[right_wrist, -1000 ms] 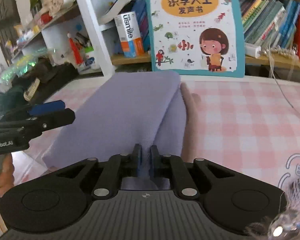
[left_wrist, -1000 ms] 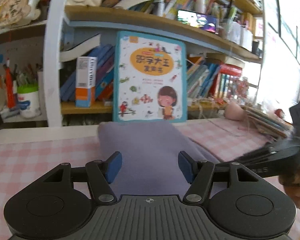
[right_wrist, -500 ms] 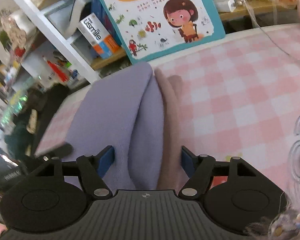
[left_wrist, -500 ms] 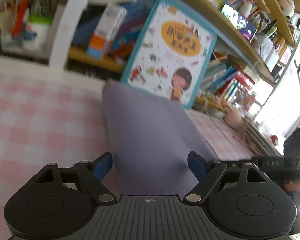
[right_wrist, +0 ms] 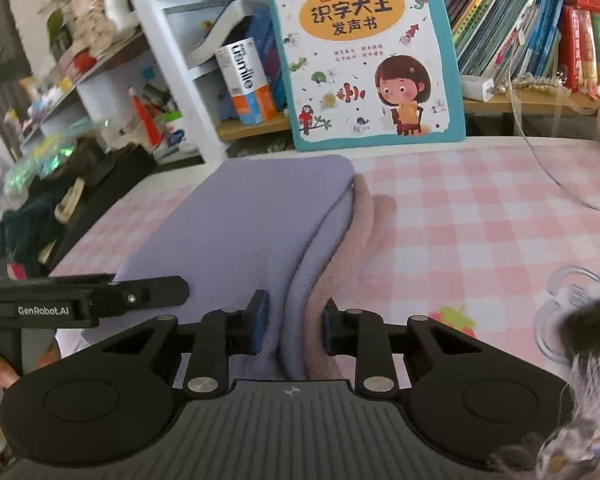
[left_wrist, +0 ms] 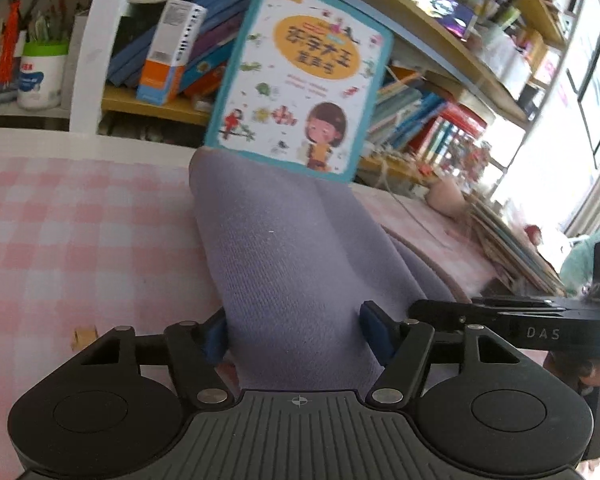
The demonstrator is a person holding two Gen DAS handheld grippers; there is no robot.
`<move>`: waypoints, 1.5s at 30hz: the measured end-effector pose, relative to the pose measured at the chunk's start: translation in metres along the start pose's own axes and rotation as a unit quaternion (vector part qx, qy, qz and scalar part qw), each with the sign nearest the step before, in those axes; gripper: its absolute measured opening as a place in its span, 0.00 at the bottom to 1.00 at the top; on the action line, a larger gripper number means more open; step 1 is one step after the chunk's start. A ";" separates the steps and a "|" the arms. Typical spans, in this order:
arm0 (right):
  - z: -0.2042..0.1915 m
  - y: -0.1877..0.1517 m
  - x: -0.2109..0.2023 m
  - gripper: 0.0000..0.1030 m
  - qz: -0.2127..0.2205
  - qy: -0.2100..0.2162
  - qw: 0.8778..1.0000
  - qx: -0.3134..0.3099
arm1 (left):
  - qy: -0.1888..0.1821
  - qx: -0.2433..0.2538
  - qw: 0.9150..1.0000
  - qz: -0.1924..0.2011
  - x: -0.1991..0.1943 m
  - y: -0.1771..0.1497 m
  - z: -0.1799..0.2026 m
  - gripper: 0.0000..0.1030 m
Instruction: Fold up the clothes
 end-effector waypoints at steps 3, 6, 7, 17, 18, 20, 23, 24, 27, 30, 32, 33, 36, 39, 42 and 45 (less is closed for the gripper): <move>-0.003 -0.014 -0.022 0.23 -0.024 0.024 0.999 0.012 | -0.015 -0.017 0.999 -0.027 -0.021 -0.018 0.007 0.66; -0.001 -0.027 -0.031 0.31 -0.050 0.042 0.997 0.043 | -0.029 -0.036 0.998 -0.053 -0.037 -0.032 0.007 0.71; 0.001 -0.028 -0.030 0.37 -0.053 0.045 0.996 0.056 | -0.029 -0.040 0.997 -0.053 -0.041 -0.031 0.004 0.72; 0.016 -0.039 -0.024 0.59 -0.065 0.071 0.984 0.151 | -0.044 -0.111 0.992 -0.043 -0.023 -0.026 -0.016 0.77; 0.014 -0.039 -0.024 0.56 -0.063 0.071 0.985 0.146 | -0.046 -0.115 0.991 -0.040 -0.021 -0.026 -0.016 0.76; 0.011 -0.038 -0.024 0.44 -0.059 0.071 0.986 0.136 | -0.034 -0.109 0.993 -0.043 -0.019 -0.024 -0.011 0.69; 0.006 -0.038 -0.025 0.33 -0.053 0.071 0.989 0.121 | -0.015 -0.058 0.998 -0.033 -0.024 -0.024 0.001 0.60; 0.001 -0.037 -0.028 0.32 -0.043 0.067 0.992 0.098 | -0.011 -0.043 0.999 -0.028 -0.027 -0.024 0.005 0.59; -0.011 -0.034 -0.038 0.29 -0.015 0.058 0.997 0.043 | -0.005 -0.021 1.000 -0.012 -0.036 -0.021 0.015 0.55; -0.017 -0.026 -0.043 0.29 0.006 0.058 0.998 0.022 | -0.007 -0.012 1.000 0.003 -0.042 -0.013 0.018 0.55; -0.021 -0.021 -0.047 0.29 0.020 0.058 0.998 0.008 | -0.009 -0.010 1.000 0.011 -0.044 -0.003 0.020 0.55; -0.023 -0.019 -0.049 0.29 0.027 0.059 0.998 0.001 | -0.007 -0.007 1.000 0.014 -0.043 0.002 0.020 0.55; -0.024 -0.005 -0.042 0.29 0.038 0.060 0.998 0.000 | -0.002 -0.001 1.000 0.024 -0.039 0.019 0.018 0.55; -0.023 0.010 -0.019 0.29 0.040 0.058 0.998 0.001 | 0.008 -0.001 0.999 0.034 -0.027 0.036 0.007 0.55; -0.022 0.024 0.005 0.29 0.042 0.056 0.998 0.003 | 0.021 -0.003 0.999 0.041 -0.013 0.050 -0.009 0.55; -0.020 0.038 0.029 0.29 0.044 0.054 0.998 0.004 | 0.032 -0.021 0.998 0.044 0.007 0.061 -0.033 0.55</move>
Point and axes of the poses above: each gripper's, at about its wrist camera, not at the fingertips, and x roughly the way its jaws point, z to its right, y to its top, the point moved 8 cm from there along x, roughly the way its jaws point, and after that the axes turned 6 degrees about z, right-handed, at the moved point
